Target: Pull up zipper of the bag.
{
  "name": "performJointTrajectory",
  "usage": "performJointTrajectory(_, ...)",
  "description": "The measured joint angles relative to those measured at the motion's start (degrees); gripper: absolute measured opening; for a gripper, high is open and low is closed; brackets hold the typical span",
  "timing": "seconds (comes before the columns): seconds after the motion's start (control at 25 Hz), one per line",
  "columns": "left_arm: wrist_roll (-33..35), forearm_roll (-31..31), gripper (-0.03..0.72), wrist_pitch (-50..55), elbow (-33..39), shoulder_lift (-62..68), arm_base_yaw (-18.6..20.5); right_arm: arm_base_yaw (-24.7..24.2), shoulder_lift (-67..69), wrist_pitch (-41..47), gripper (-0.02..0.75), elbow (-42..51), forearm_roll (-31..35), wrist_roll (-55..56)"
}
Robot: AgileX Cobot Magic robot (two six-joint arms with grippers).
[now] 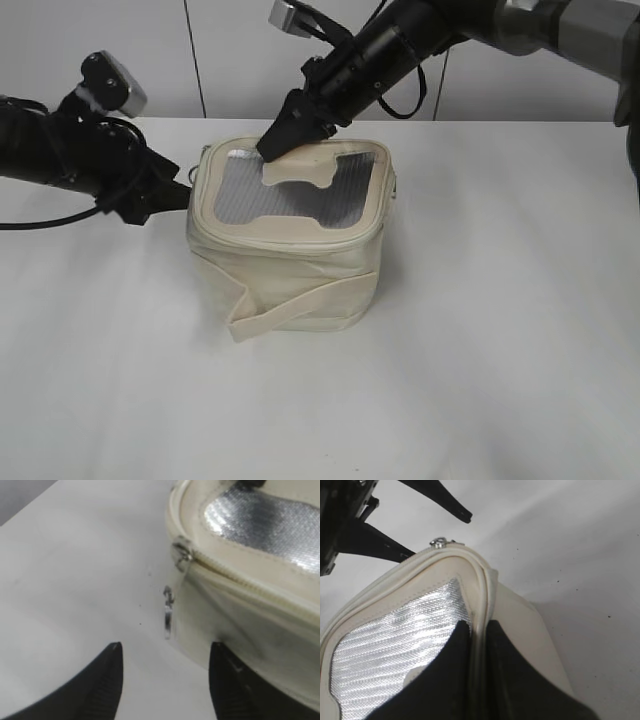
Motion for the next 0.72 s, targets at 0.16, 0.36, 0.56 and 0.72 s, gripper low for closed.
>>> performJointTrajectory(0.16, 0.0, -1.7, 0.428, -0.7, -2.5, 1.5, -0.1, 0.0, 0.0, 0.0, 0.073, 0.0, 0.0, 0.4)
performJointTrajectory(0.36, 0.0, -2.0, 0.424, 0.3, -4.4, 3.0, -0.2, 0.0, 0.0, 0.0, 0.071, 0.0, 0.0, 0.6)
performJointTrajectory(0.56, 0.0, -2.5, 0.402, -0.4, -5.4, 5.0, -1.3, -0.2, 0.0, 0.1, 0.064, 0.0, 0.0, 1.0)
performJointTrajectory(0.72, 0.0, -3.1, 0.176, -1.1, -5.7, 5.6, -2.9, -0.2, 0.0, 0.2, 0.064, 0.0, -0.1, 1.2)
